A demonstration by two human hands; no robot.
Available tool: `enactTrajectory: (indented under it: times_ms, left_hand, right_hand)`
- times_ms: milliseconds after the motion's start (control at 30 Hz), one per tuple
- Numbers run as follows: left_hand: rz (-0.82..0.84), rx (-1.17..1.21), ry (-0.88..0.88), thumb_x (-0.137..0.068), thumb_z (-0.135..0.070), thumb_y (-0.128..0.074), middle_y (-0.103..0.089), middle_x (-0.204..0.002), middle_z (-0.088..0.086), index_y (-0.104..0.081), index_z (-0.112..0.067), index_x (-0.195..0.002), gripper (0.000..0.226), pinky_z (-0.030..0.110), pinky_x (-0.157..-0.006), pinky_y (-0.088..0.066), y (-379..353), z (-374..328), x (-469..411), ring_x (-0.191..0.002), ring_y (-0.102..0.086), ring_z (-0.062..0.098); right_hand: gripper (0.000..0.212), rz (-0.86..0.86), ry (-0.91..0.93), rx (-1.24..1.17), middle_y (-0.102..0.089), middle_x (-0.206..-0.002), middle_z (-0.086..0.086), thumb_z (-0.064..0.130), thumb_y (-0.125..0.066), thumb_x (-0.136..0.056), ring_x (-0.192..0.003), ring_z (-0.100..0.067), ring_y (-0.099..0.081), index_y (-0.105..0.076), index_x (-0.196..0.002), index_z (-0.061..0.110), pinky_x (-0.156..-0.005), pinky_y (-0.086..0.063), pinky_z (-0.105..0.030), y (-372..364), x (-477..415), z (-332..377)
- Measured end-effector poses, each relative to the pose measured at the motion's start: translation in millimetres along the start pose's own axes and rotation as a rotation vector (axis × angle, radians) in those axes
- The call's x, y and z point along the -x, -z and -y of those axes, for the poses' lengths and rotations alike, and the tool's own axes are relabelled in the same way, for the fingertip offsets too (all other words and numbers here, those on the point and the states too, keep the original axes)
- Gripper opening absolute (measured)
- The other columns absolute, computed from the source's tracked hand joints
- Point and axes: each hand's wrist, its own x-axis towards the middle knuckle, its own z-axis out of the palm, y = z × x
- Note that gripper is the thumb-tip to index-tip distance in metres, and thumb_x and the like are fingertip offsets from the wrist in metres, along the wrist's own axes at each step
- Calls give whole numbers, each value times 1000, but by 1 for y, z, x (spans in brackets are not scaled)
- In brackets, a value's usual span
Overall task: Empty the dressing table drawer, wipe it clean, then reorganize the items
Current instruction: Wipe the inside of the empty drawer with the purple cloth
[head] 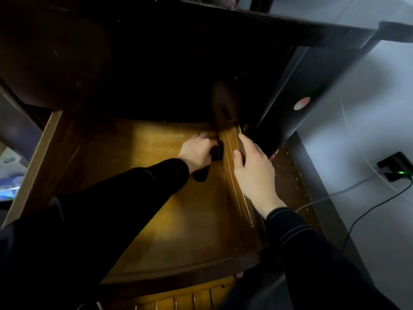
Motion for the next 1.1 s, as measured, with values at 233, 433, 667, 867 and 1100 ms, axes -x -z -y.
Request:
enactTrajectory:
  times_ms: [233,433,667,867,1100]
  left_hand:
    - [233,4,-395,-84,-21,-64,-53,-126,6,-62,-21,-123,38,40,-91,-50,-6,-30,109,-117,-54,30]
    - [314,-96,-660,-85,-20,-62,-50,-124,6,-58,-20,-127,42,41,-75,-52,-4,-41,140,-113,-52,30]
    - [152,-78,-164,-83,-27,-69,-61,-116,4,-56,-18,-113,34,37,-78,-55,9,-22,32,-104,-61,27]
    - [-92,19,130,-95,-20,-55,-67,-106,7,-61,-15,-112,19,36,-77,-55,1,13,-35,-96,-66,26]
    - [-226,761,369,-101,-33,-37,-62,-54,15,-61,0,-76,47,36,-49,-56,-1,-1,-43,-45,-63,24]
  right_hand:
    - [48,15,-8,34,-59,-133,-5,29,-45,-105,-107,-26,-64,-39,-152,24,-81,-51,-37,6,1,6]
    - [48,22,-5,35,-58,-138,-5,29,-46,-106,-110,-25,-65,-39,-153,23,-83,-53,-34,7,3,8]
    - [48,-6,1,1,-59,-134,-2,32,-46,-105,-104,-22,-66,-38,-152,27,-80,-54,-33,1,2,1]
    - [49,-25,-16,-16,-58,-135,2,32,-46,-105,-102,-18,-67,-35,-153,31,-80,-52,-27,-5,0,-3]
    - [49,-38,-10,-3,-59,-134,3,31,-48,-105,-99,-16,-67,-37,-153,30,-75,-46,-18,-7,-1,-5]
